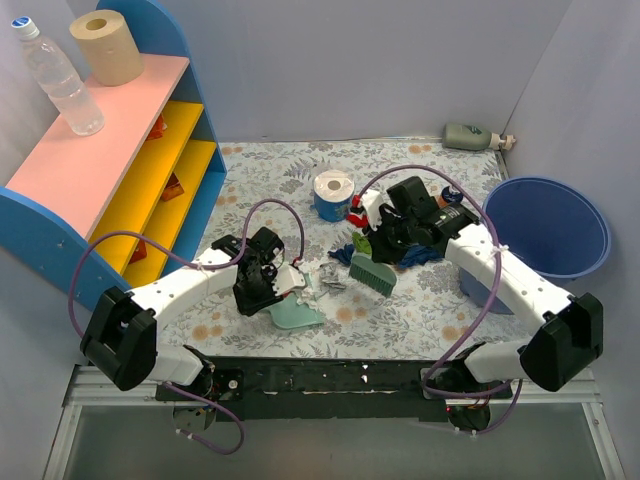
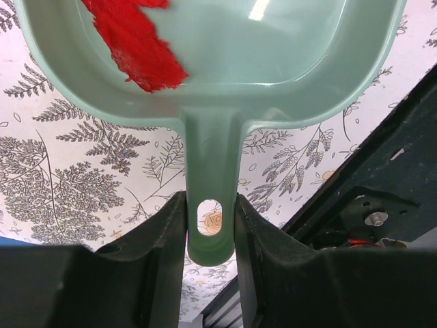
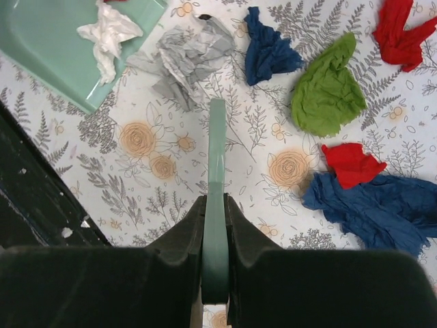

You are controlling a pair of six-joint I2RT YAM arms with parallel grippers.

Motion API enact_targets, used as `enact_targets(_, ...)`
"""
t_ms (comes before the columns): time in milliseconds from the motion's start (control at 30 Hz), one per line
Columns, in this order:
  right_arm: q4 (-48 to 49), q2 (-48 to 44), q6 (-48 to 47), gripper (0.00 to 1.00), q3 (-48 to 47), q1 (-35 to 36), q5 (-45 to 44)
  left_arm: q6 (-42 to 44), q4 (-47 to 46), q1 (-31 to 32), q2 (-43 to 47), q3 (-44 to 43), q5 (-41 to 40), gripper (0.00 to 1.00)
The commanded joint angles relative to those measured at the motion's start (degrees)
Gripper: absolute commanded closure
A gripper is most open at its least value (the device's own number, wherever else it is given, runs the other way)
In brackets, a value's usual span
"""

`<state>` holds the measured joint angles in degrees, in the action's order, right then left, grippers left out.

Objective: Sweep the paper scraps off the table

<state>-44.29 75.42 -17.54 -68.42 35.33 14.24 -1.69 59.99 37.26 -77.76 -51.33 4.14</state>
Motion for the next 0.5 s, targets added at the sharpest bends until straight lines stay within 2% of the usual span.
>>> enact_targets(0,4.74,2.88,5.76,0.99,-1.18,0.00,-4.39,-2.35,0.40,0.19,-0.03,-1.67,-1.06,1.00)
enact_targets(300,6.58,10.18,9.36,0.99,-3.47,2.63,1.93,-2.27,-7.07,0.19,-1.34,1.76,0.16,1.00)
enact_targets(467,6.68,13.79,10.60,0.99,-8.30,5.53,10.00,-1.38,-9.19,0.27,-3.54,0.89,0.60,1.00)
